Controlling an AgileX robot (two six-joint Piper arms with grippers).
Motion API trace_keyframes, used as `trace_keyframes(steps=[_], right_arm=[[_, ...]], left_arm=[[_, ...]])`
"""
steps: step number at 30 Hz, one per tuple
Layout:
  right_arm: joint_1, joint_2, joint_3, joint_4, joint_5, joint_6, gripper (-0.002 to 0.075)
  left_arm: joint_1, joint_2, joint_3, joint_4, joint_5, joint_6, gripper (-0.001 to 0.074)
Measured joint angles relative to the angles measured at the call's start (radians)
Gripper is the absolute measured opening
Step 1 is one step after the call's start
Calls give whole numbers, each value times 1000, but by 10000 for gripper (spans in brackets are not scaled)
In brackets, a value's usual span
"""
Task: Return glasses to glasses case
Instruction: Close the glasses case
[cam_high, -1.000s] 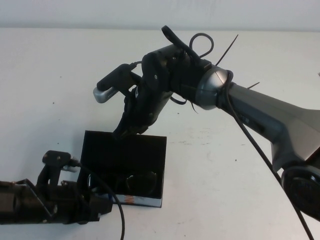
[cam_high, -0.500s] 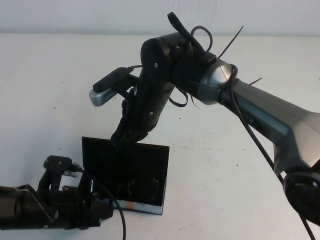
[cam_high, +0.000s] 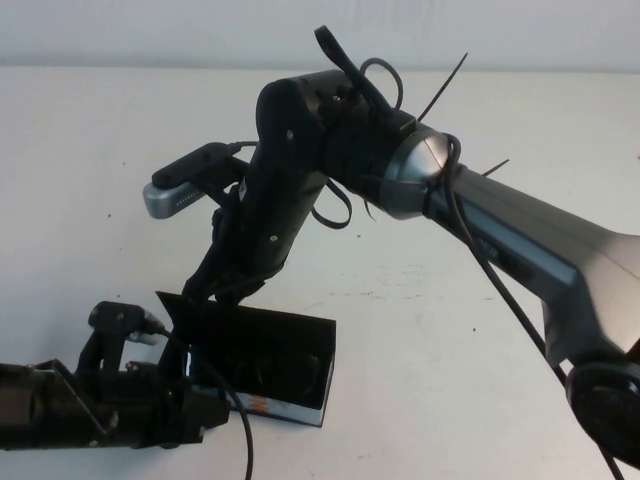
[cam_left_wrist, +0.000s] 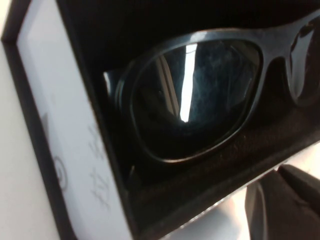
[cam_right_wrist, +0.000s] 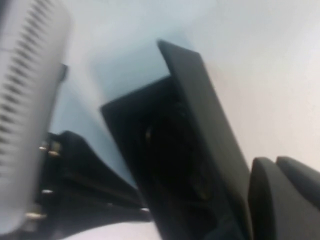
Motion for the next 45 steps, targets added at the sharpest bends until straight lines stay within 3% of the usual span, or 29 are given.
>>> trace_keyframes(steps=[17,30,45], right_arm=[[48,-54,204,-5,-2,89,-11],[48,-43,234,-40,-4,91,-12],[46,-162,240,-114,-6,120,-13]], left_arm=[[0,-2,0,0,2,3,-1],[0,-102,0,109,-4,-130,-1],[0,-474,0,205,-3,-305,-1]])
